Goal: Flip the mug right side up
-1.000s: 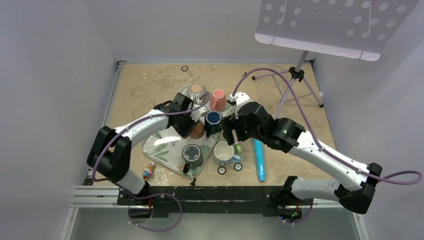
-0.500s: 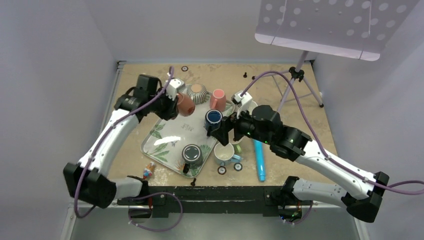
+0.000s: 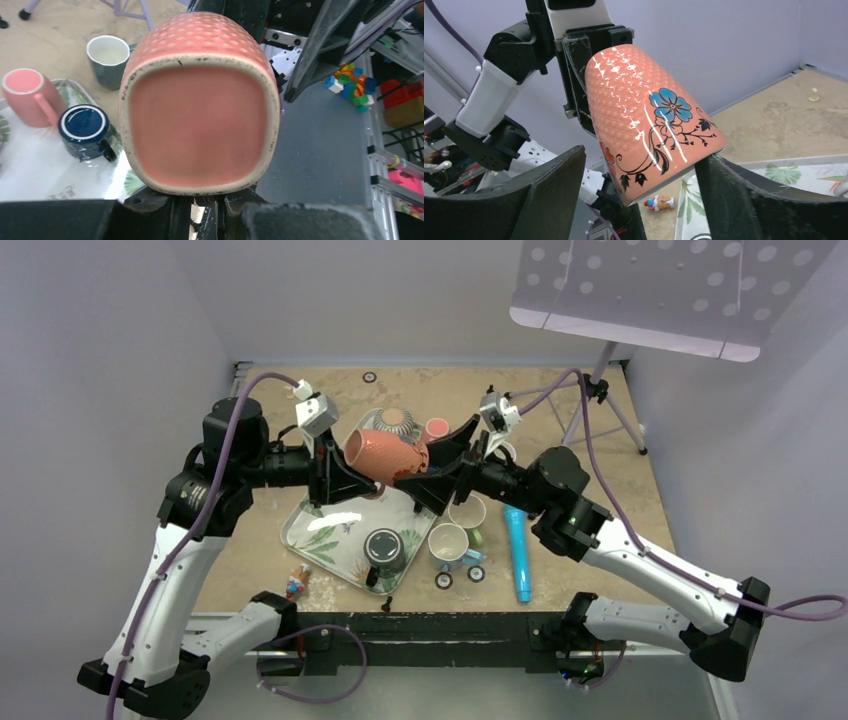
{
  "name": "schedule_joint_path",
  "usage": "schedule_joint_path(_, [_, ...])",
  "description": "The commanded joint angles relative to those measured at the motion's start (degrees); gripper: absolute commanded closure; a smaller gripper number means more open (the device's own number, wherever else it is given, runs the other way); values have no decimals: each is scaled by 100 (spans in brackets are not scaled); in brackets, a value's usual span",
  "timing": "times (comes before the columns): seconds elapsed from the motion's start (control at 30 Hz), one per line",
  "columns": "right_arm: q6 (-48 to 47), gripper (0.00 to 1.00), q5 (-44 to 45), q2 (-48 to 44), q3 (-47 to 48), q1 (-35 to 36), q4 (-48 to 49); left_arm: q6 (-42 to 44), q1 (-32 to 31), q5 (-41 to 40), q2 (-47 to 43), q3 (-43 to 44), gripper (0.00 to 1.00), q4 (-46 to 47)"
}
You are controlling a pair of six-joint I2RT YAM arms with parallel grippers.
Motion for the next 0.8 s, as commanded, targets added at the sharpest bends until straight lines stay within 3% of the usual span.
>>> schedule_joint_path(0.0, [373, 25, -490, 240, 354, -8, 924, -643, -215, 825, -43, -276, 100, 776])
schedule_joint_path(0.07, [420, 46, -546, 318, 418, -8, 1088, -637, -280, 786, -75, -328, 100, 867])
schedule_joint_path(0.13, [435, 83, -552, 312, 470, -8, 1166, -445, -289, 633, -21, -314, 100, 671])
schedule_joint_path(0.17, [354, 97, -444, 240, 517, -12, 970, -155, -289, 521, 48, -250, 95, 412])
schedule_joint_path(0.2, [189, 100, -189, 142, 591, -8, 588, 146, -289, 331, 114, -176, 71, 120])
schedule_joint_path(0.23, [-38, 100, 181, 31, 725, -10, 120, 493, -284, 53, 207, -88, 36, -211])
schedule_joint_path(0.27, [-281, 100, 646, -77, 831, -16, -428, 850, -280, -371, 248, -17, 15, -529])
schedule_joint_path(0.3, [-516, 100, 1122, -167, 969, -14, -949, 1094, -264, -800, 265, 9, 3, -709])
schedule_joint_path(0.5, [-1338, 100, 3477, 10, 2137, -38, -4369, 1849, -201, -2917, 319, -424, 0, -886])
schedule_joint_path(0.63, [-1171, 100, 4404, 439, 2798, -200, -6211, 2228, -217, -3321, 552, -796, 0, -1079])
schedule_joint_path(0.77, [-884, 100, 4482, 770, 3157, -615, -7619, 2540, -244, -3329, 603, -1198, 0, -1123])
